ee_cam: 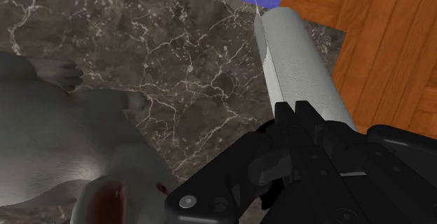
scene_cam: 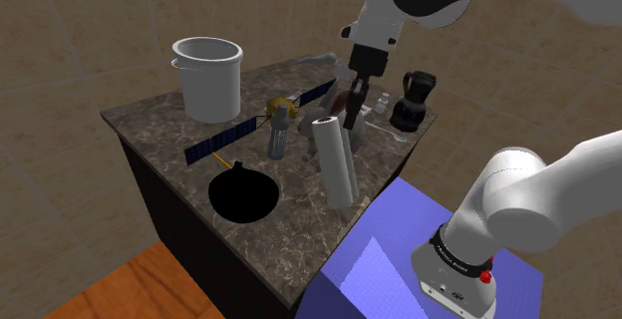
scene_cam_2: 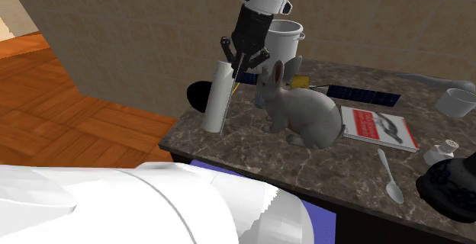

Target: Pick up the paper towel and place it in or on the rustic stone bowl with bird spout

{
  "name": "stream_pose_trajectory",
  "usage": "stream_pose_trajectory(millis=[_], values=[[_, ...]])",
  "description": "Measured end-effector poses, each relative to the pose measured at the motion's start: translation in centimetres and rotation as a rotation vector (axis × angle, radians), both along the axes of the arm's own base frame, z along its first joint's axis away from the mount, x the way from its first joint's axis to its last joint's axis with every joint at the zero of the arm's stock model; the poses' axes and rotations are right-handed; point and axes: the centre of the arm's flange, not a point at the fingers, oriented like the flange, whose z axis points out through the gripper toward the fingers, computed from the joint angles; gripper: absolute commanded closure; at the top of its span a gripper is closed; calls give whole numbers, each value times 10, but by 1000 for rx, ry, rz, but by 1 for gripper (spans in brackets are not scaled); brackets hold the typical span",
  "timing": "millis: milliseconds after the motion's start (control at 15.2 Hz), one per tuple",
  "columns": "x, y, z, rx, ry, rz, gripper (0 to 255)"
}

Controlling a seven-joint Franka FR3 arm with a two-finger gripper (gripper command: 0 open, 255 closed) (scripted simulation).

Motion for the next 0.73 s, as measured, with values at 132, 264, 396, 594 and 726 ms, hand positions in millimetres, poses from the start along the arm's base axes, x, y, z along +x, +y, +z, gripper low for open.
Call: stream_pose_trajectory(millis=[132, 264, 396, 594, 726], values=[[22, 21, 2, 0, 0, 0, 255], [40, 41, 5, 0, 0, -1, 255], [57, 58, 10, 0, 0, 0, 255], [84, 89, 18, 0, 0, 0, 255], [102, 107, 23, 0, 0, 0, 255]])
